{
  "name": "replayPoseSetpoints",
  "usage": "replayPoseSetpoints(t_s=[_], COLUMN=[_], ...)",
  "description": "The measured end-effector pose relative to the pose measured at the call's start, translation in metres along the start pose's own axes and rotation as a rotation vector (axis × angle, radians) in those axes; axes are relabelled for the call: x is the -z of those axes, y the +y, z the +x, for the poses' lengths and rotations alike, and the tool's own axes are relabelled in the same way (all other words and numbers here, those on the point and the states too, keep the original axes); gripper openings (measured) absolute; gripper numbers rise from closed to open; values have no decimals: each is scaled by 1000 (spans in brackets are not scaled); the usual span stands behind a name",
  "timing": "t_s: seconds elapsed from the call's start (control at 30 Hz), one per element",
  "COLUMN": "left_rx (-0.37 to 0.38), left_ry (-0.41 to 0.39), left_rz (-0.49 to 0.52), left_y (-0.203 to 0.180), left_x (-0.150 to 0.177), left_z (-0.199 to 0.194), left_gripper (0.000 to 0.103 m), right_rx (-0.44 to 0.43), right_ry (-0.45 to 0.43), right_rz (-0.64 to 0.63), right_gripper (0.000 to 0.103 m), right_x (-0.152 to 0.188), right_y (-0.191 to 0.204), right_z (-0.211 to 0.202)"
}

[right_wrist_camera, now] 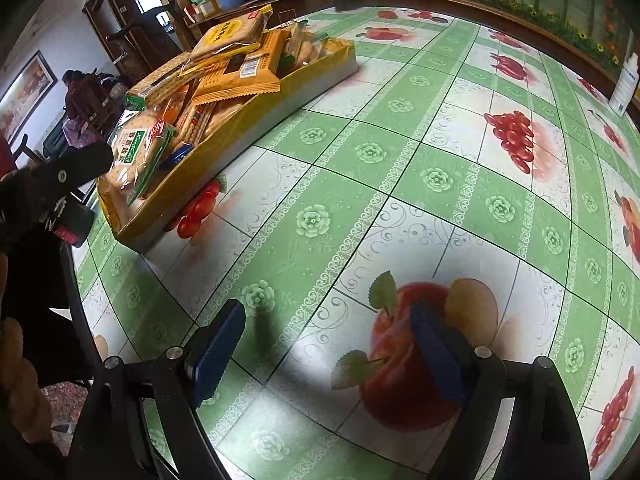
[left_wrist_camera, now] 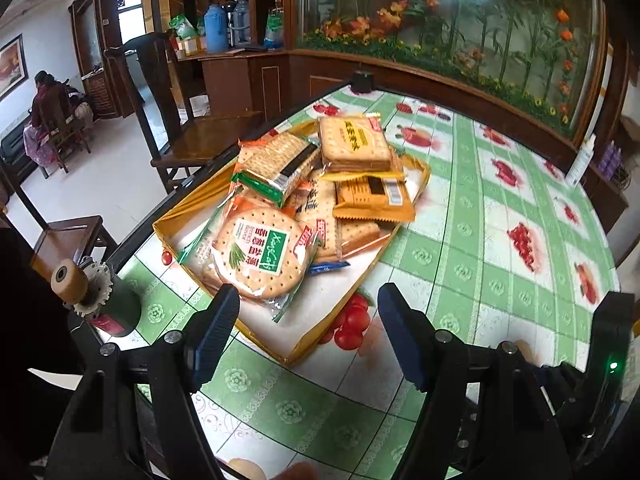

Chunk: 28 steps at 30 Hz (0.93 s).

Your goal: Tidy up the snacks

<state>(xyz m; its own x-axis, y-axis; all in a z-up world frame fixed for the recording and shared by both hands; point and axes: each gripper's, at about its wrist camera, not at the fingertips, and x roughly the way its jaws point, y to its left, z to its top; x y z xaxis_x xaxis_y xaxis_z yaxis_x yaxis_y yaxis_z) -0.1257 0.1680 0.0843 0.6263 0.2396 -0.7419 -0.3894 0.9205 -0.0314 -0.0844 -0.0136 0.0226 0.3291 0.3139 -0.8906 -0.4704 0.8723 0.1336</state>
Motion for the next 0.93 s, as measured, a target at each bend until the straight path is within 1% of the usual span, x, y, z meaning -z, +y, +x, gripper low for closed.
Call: replayPoseSetpoints(t_s=[0.1, 0.2, 0.27, 0.63, 0.93], left_rx=[10, -3, 8, 16, -6], left_ry=[10, 0, 6, 40, 15], left_rz=[30, 58, 69, 95, 109], left_y=[0, -1, -1, -1, -2], left_x=[-4, -5, -6, -5, -5], left_z=[2, 2, 4, 10, 8], left_gripper=[72, 72, 72, 72, 72], right_rx=[0, 1, 3, 14, 18], right_ry=[4, 0, -4, 3, 5], right_rz=[1, 4, 6, -12, -17], right_gripper=[87, 87, 87, 88, 88], right_x=[0, 0, 0, -2, -2], right_y=[1, 1, 1, 10, 12], right_z=[1, 1, 1, 4, 4])
